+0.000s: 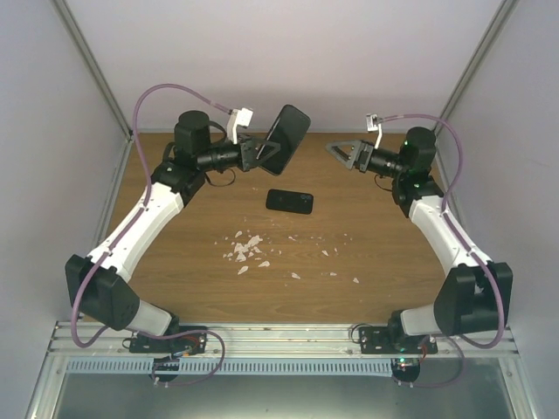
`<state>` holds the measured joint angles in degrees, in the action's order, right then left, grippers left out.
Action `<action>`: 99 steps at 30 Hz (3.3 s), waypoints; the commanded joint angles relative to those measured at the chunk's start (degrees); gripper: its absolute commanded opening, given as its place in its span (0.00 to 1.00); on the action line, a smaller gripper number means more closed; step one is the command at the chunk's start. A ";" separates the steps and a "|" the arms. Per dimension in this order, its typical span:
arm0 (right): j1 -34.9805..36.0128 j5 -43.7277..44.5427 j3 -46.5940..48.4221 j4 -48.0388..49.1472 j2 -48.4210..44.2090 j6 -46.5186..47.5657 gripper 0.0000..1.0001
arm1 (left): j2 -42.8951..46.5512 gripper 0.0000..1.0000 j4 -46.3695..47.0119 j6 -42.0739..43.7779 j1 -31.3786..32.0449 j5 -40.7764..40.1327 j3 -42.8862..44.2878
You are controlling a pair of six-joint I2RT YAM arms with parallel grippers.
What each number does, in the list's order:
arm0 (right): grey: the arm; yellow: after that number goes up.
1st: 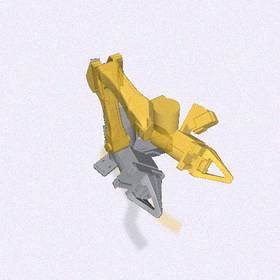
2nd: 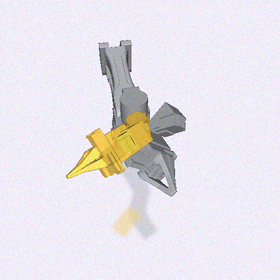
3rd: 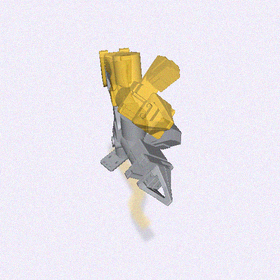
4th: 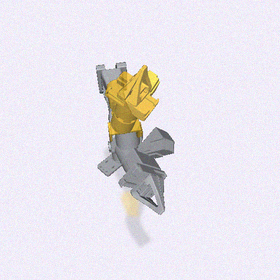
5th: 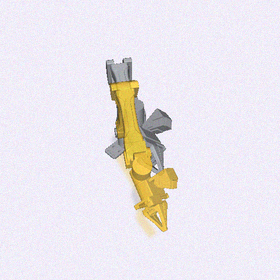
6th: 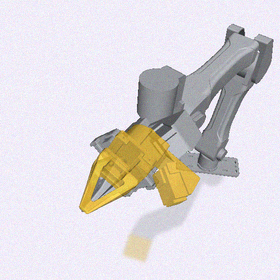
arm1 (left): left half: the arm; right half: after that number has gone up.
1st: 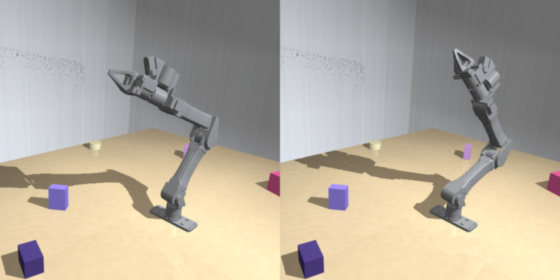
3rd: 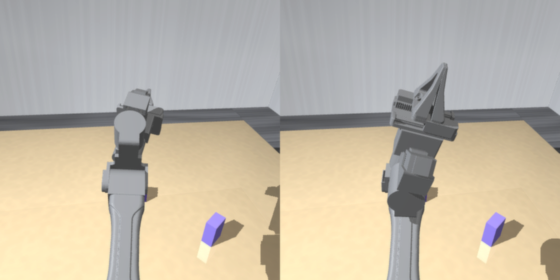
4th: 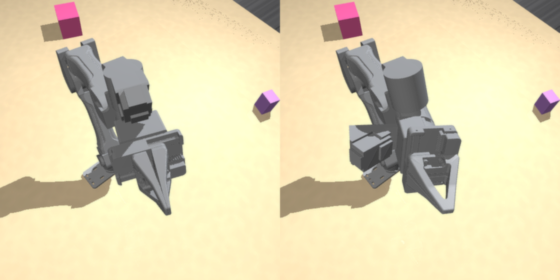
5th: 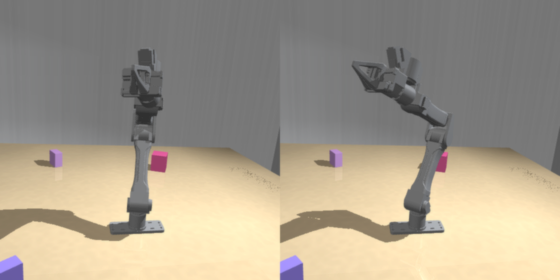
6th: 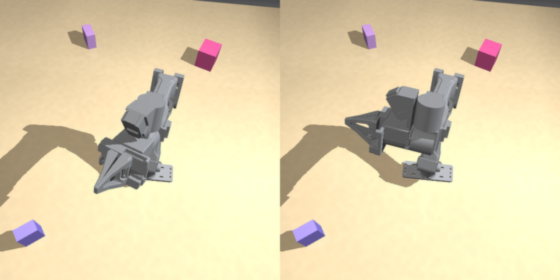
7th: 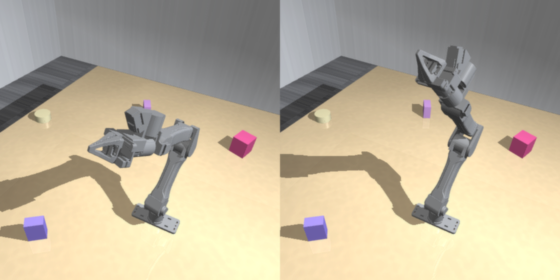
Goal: Take the phone out of the phone case
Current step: Adjust the phone.
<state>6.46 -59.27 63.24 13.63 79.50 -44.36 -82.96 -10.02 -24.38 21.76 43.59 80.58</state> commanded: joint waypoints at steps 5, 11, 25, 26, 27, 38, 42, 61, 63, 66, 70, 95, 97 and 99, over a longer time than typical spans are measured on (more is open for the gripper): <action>2.99 -3.92 -1.72 17.84 2.60 -15.58 0.86 | 2.33 0.00 18.18 -11.45 -0.48 9.46 -3.07; 5.45 -5.03 -1.52 24.77 3.83 -20.83 0.80 | 2.38 0.00 22.90 -15.64 -0.45 11.36 -5.75; 8.07 -3.53 -1.84 31.20 5.87 -26.92 0.52 | 2.12 0.00 29.93 -23.15 -0.36 11.58 -10.34; 8.23 -3.20 -1.81 31.68 6.08 -27.38 0.51 | 1.93 0.00 30.67 -23.91 -0.41 11.60 -10.50; 8.30 -2.95 -1.73 32.10 6.29 -27.93 0.50 | 1.66 0.00 31.05 -24.37 -0.40 11.62 -10.46; 9.73 -0.31 -1.26 36.98 9.48 -33.67 0.46 | 1.40 0.00 32.60 -26.86 -0.48 10.56 -10.56; 10.85 0.10 -0.53 38.36 10.19 -34.08 0.45 | 1.22 0.00 33.23 -28.36 -0.43 9.75 -11.16; 13.57 2.62 -1.71 41.66 12.38 -37.73 0.37 | 0.79 0.02 37.97 -33.99 -0.38 6.76 -16.94; 13.75 2.81 -1.79 41.53 12.37 -37.58 0.36 | 0.72 0.02 38.25 -34.14 -0.35 6.69 -16.84; 14.02 2.99 -2.25 41.21 12.39 -37.53 0.35 | 0.69 0.02 38.82 -34.35 -0.16 6.85 -16.76; 14.44 3.27 -2.60 41.43 12.56 -37.82 0.31 | 0.63 0.02 38.79 -34.04 0.23 6.78 -16.62; 10.09 2.04 -6.65 44.25 8.56 -36.44 0.00 | 4.23 0.61 20.16 -10.31 -0.77 13.93 -14.53; 9.57 1.34 -7.00 45.25 8.08 -36.34 0.01 | 4.58 0.60 18.86 -8.82 -1.00 15.13 -14.24; 8.86 0.50 -7.35 46.39 7.44 -36.69 0.00 | 4.94 0.58 17.67 -7.62 -1.38 16.12 -14.09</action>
<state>16.78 -57.95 56.21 53.23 90.43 -81.71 -80.42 9.56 -37.69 21.19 55.77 64.10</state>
